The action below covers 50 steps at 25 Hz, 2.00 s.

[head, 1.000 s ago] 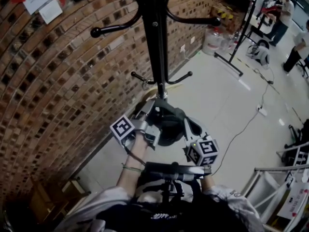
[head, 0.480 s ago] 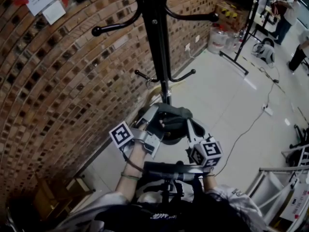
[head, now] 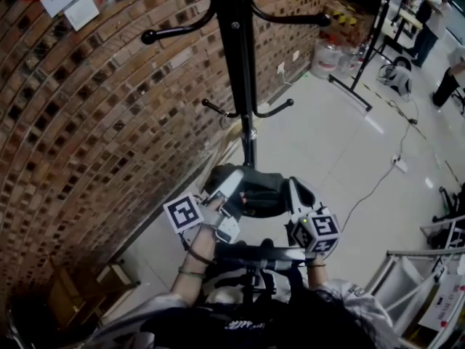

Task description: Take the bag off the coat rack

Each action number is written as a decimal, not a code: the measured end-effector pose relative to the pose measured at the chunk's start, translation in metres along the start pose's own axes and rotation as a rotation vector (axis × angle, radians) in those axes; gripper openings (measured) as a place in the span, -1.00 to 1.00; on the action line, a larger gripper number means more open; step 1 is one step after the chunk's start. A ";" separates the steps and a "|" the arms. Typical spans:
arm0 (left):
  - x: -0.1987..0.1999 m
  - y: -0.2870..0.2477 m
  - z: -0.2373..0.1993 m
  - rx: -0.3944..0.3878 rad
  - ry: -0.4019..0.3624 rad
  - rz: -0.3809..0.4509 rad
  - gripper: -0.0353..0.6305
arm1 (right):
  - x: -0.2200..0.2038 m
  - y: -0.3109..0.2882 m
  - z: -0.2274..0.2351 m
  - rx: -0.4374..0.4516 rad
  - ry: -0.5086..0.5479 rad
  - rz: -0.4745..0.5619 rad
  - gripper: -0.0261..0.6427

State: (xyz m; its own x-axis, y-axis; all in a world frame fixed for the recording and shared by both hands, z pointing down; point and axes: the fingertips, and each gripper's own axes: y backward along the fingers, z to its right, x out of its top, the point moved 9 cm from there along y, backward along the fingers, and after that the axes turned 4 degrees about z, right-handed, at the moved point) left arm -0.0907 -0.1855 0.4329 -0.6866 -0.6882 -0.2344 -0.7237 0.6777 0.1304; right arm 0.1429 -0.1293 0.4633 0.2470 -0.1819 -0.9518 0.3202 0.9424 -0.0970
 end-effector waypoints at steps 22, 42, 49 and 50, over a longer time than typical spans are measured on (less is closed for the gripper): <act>-0.012 0.086 -0.053 0.268 -0.043 0.035 -0.80 | -0.015 -0.027 -0.071 0.186 0.095 -0.168 -0.93; -0.009 0.080 -0.053 0.284 -0.047 0.021 -0.80 | -0.016 -0.031 -0.072 0.217 0.144 -0.172 -0.93; -0.016 0.078 -0.053 0.307 -0.037 -0.004 -0.80 | -0.016 -0.031 -0.067 0.203 0.138 -0.178 -0.93; -0.016 0.078 -0.053 0.304 -0.039 -0.006 -0.80 | -0.017 -0.031 -0.066 0.201 0.136 -0.176 -0.93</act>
State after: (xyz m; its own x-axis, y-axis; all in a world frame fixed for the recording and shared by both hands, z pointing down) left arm -0.1397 -0.1355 0.4979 -0.6747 -0.6863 -0.2717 -0.6701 0.7239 -0.1643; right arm 0.0684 -0.1366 0.4632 0.0509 -0.2855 -0.9570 0.5250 0.8228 -0.2175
